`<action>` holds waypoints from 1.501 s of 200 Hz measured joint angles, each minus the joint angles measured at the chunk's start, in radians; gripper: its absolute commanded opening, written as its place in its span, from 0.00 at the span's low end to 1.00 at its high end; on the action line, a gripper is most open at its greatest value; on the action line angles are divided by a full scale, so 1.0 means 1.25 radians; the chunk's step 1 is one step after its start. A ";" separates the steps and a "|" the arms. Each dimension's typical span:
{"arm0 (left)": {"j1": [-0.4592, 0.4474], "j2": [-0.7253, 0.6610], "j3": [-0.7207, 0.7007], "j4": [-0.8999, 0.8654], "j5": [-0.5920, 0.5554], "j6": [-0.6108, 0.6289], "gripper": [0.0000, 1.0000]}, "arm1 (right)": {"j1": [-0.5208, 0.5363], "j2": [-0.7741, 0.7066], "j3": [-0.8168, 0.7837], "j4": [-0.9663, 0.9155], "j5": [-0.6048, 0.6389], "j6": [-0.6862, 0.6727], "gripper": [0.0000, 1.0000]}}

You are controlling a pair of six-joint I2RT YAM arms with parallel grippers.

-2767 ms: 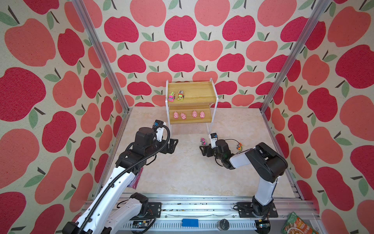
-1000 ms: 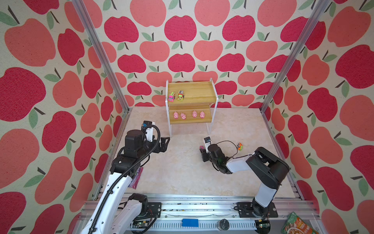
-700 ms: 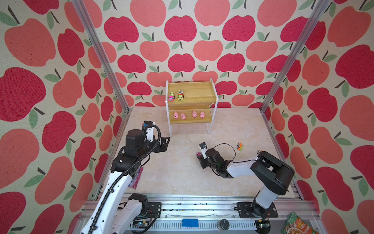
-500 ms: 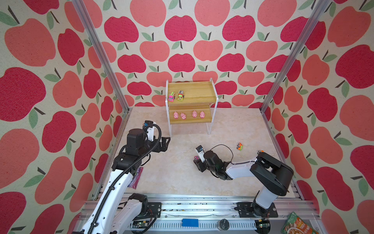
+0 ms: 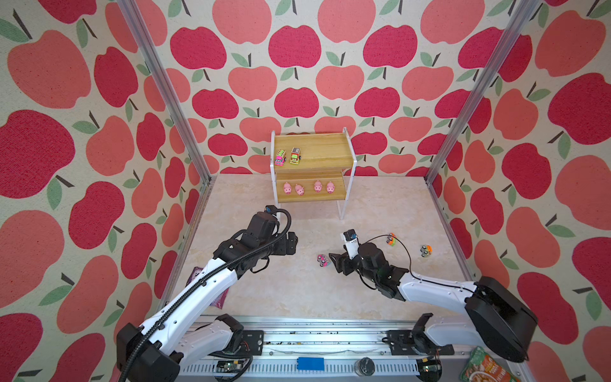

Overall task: Organize plastic toys on shelves
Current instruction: Pick up the plastic toy from the center of the table.

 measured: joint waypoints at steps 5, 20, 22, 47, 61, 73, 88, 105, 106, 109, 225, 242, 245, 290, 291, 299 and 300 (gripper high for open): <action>-0.017 0.026 0.010 -0.005 -0.016 -0.020 0.94 | -0.012 -0.016 0.000 -0.020 0.005 0.006 0.75; -0.066 0.107 0.052 -0.032 -0.062 -0.079 0.94 | -0.045 -0.062 0.000 -0.078 0.023 0.024 0.75; -0.072 0.120 0.058 -0.036 -0.067 -0.087 0.94 | -0.049 -0.069 0.000 -0.086 0.026 0.026 0.75; -0.126 0.239 0.121 -0.068 -0.111 -0.173 0.94 | -0.107 -0.144 -0.002 -0.162 0.044 0.055 0.74; -0.146 0.299 0.160 -0.085 -0.124 -0.215 0.94 | -0.147 -0.174 -0.005 -0.190 0.046 0.070 0.74; -0.160 0.351 0.195 -0.099 -0.131 -0.253 0.95 | -0.175 -0.182 -0.008 -0.207 0.046 0.078 0.74; -0.175 0.406 0.232 -0.112 -0.142 -0.298 0.94 | -0.192 -0.181 -0.016 -0.222 0.045 0.087 0.74; -0.189 0.461 0.266 -0.125 -0.148 -0.349 0.94 | -0.202 -0.177 -0.028 -0.230 0.039 0.092 0.74; -0.190 0.464 0.269 -0.127 -0.149 -0.352 0.94 | -0.203 -0.177 -0.029 -0.231 0.039 0.092 0.74; -0.193 0.474 0.274 -0.129 -0.149 -0.363 0.94 | -0.204 -0.175 -0.030 -0.232 0.039 0.092 0.74; -0.211 0.668 0.405 -0.168 -0.148 -0.536 0.81 | -0.220 -0.164 -0.079 -0.195 -0.012 0.105 0.74; -0.211 0.682 0.405 -0.165 -0.138 -0.545 0.81 | -0.220 -0.157 -0.084 -0.183 -0.021 0.110 0.74; -0.211 0.685 0.405 -0.163 -0.135 -0.545 0.81 | -0.220 -0.156 -0.085 -0.182 -0.022 0.111 0.74; -0.211 0.734 0.419 -0.144 -0.104 -0.555 0.72 | -0.220 -0.144 -0.090 -0.167 -0.036 0.119 0.73; -0.211 0.735 0.419 -0.144 -0.102 -0.555 0.72 | -0.220 -0.144 -0.090 -0.167 -0.036 0.119 0.73; -0.211 0.740 0.419 -0.140 -0.098 -0.557 0.70 | -0.220 -0.143 -0.090 -0.166 -0.036 0.120 0.73; -0.211 0.740 0.419 -0.140 -0.098 -0.557 0.69 | -0.220 -0.143 -0.090 -0.166 -0.036 0.120 0.73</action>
